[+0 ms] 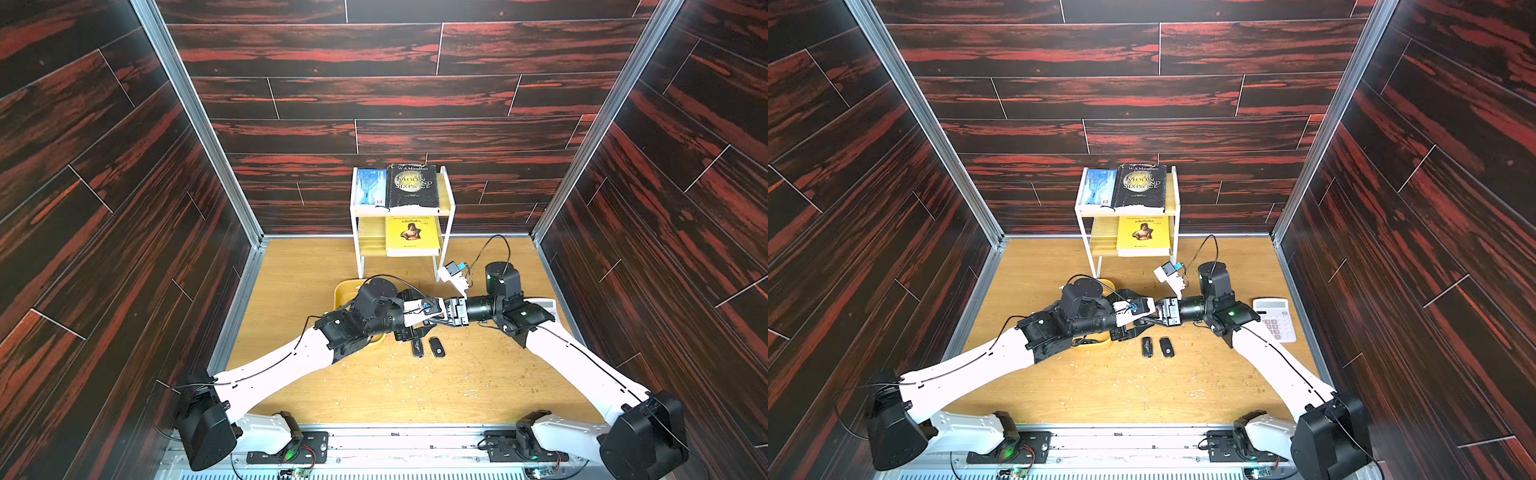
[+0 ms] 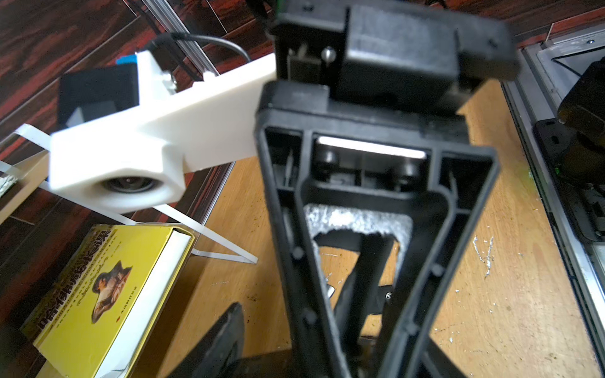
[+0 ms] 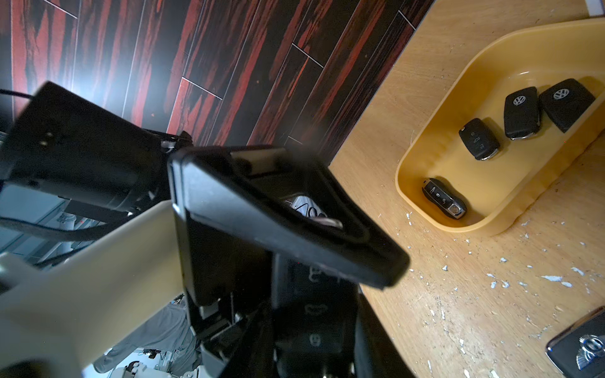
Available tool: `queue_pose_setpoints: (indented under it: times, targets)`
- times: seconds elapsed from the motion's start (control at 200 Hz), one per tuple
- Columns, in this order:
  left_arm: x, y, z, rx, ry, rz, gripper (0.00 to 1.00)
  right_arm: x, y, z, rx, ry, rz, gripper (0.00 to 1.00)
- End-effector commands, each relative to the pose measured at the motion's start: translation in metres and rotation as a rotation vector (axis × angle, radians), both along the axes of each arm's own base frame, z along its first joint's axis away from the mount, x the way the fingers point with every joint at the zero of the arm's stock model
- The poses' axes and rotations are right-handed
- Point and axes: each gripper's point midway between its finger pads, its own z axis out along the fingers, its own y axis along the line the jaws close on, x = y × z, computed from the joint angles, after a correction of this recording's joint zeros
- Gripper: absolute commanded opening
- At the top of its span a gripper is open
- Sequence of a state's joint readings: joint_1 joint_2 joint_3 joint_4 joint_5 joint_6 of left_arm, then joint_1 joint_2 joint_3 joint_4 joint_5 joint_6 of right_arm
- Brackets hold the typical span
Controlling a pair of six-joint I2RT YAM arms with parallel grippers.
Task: Place the car key into the storage box
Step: Pick up the car key from the center of the board.
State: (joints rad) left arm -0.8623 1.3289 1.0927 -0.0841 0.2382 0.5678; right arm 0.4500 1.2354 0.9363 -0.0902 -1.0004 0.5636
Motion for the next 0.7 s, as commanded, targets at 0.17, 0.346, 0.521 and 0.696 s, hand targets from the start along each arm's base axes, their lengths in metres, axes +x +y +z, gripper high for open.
queue_pose_setpoints:
  times: [0.17,0.346,0.521,0.696]
  targets:
    - [0.004,0.01,0.016,-0.042,-0.057,0.055,0.8,0.002,-0.002,0.007,-0.002,0.008,-0.021,0.25]
    - [0.01,0.012,0.011,-0.044,-0.072,0.086,0.89,0.0,-0.002,0.012,0.006,0.0,-0.022,0.25]
    - [0.008,0.012,0.012,-0.048,-0.073,0.077,0.89,0.001,-0.002,0.012,0.003,-0.001,-0.023,0.25]
    - [0.006,0.014,0.016,-0.054,-0.079,0.077,0.89,0.002,-0.002,0.008,-0.002,0.007,-0.025,0.25]
